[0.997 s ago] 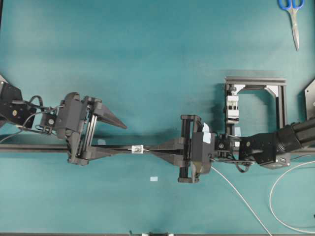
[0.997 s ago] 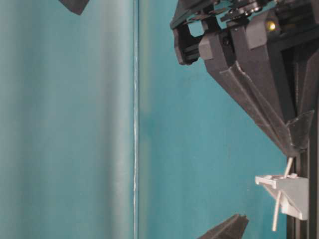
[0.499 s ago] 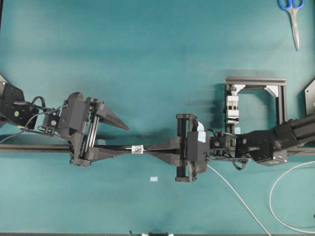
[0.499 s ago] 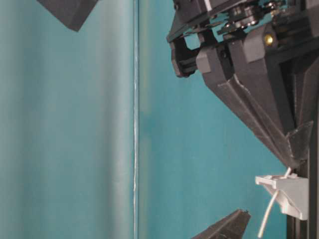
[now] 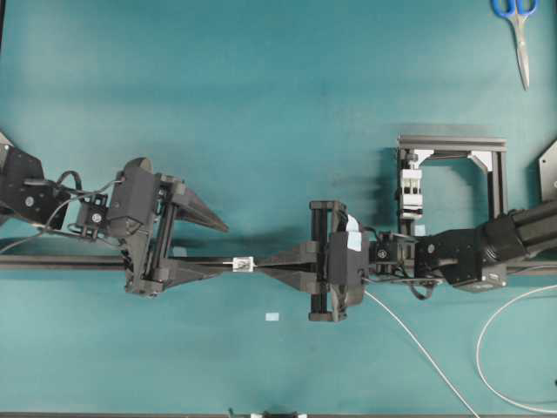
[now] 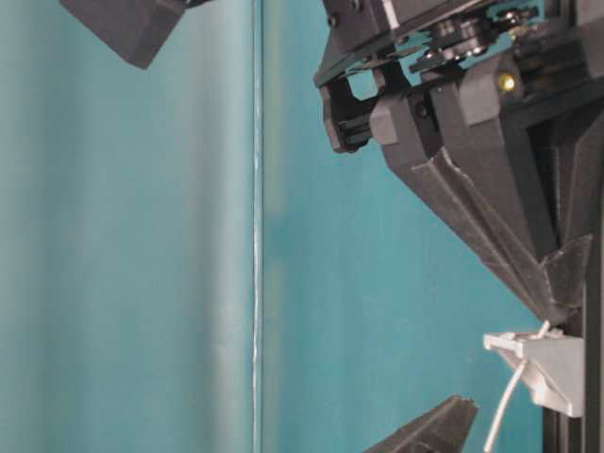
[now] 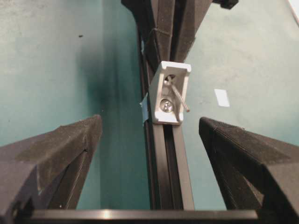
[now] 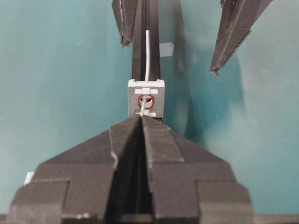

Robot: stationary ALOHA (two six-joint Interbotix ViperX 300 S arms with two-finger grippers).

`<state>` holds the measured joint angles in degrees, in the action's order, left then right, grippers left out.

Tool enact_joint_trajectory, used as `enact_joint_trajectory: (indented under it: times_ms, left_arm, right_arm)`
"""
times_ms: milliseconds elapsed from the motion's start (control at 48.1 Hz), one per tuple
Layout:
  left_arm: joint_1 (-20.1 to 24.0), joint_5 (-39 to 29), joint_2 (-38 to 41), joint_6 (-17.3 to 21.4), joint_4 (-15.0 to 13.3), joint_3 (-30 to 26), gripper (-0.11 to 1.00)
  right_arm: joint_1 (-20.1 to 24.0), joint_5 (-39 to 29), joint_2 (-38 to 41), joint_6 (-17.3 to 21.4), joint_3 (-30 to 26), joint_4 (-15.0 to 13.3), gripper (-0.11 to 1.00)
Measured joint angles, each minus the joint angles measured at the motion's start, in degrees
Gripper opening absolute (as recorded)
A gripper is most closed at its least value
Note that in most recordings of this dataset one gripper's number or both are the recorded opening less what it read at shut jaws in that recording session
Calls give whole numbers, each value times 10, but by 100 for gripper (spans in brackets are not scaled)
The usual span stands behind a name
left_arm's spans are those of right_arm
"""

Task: Insert the wire into the hole on the left side and pull it with the left arm.
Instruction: 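Move the left gripper to the wire tip and close on it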

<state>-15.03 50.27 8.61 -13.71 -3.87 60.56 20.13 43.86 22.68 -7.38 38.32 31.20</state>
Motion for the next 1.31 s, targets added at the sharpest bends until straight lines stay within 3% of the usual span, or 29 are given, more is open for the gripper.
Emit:
enact_joint_trajectory:
  times_ms: [686, 748, 872, 976, 1309]
  left_arm:
    - [-4, -58, -14, 0, 0, -25, 38]
    - [-4, -60, -15, 0, 0, -25, 32]
    - [-4, -65, -14, -1, 0, -26, 7]
    - [-4, -68, -15, 1, 0, -26, -6]
    - [-5, -69, -15, 4, 3, -26, -11]
  right_arm:
    - [0, 0, 0, 0, 1, 0, -8]
    - [0, 0, 0, 0, 0, -1, -8]
    - [0, 0, 0, 0, 0, -1, -8]
    - [0, 0, 1, 0, 0, 0, -8]
    - [0, -1, 1, 0, 0, -1, -8]
